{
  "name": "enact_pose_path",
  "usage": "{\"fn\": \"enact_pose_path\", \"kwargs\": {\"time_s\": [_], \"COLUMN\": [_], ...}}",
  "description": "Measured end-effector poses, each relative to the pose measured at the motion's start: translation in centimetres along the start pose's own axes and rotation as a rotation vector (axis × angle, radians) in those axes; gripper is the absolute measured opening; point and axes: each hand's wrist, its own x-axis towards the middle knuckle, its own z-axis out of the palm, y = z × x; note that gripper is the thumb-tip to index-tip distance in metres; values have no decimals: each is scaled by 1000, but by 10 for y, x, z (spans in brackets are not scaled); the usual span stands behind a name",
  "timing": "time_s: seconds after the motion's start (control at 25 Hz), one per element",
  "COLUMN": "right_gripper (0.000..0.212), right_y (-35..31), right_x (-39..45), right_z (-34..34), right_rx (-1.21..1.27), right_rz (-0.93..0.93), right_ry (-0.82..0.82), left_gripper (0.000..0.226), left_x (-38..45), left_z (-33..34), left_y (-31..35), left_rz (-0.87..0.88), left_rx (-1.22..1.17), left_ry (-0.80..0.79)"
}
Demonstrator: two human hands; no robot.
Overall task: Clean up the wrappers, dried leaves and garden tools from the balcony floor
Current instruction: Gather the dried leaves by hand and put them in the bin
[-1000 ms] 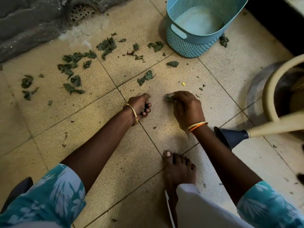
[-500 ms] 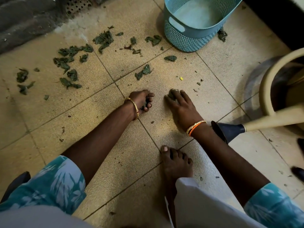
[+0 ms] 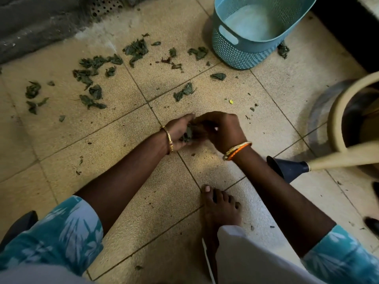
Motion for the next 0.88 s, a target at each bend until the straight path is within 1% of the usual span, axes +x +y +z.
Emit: {"fn": "enact_pose_path", "kwargs": {"time_s": [0.04,0.12,0.16,0.2,0.32,0.4,0.44,0.48,0.56,0.6,0.64,0.72,0.8,0.84,0.88], "right_gripper": [24,31,35,37,31,37,36,32,26,26,32,59,83,87,87], "right_y": [-11,-24,-25,-25,-26,-29,-31,-31,-24,-14,-1,20,28,25,21], "right_x": [4,8,8,10,15,17,20,25,44,57,70,87,94,95,96], "right_z": [10,29,37,42,47,44,40,35,24,18,13,6,9,16,26], "right_rx": [-122,-356,-412,-415,-285,-220,-144,-24,194,170,60,-166,-233,-236,-236], "right_rz": [-81,-143,-151,-155,-162,-173,-164,-120,56,146,212,290,306,282,246], "right_ry": [-8,32,52,62,56,51,53,39,32,66,103,65,-14,-38,-55], "left_gripper": [27,29,30,29,26,25,25,25,31,35,39,42,41,39,37], "left_x": [2,1,1,2,4,9,12,13,14,14,14,10,7,6,6], "left_z": [0,0,-1,-3,-10,-15,-21,-26,-39,-45,-49,-52,-55,-57,-58], "left_y": [0,6,11,15,23,25,27,28,31,32,32,35,38,40,41], "left_rz": [7,4,2,5,48,68,73,80,63,43,26,16,24,33,46], "left_rx": [-60,-192,-212,-197,-136,-103,-80,-67,-95,-128,-157,-196,-207,-199,-182], "left_ry": [8,6,28,66,150,168,187,208,237,234,226,242,277,293,306]}}
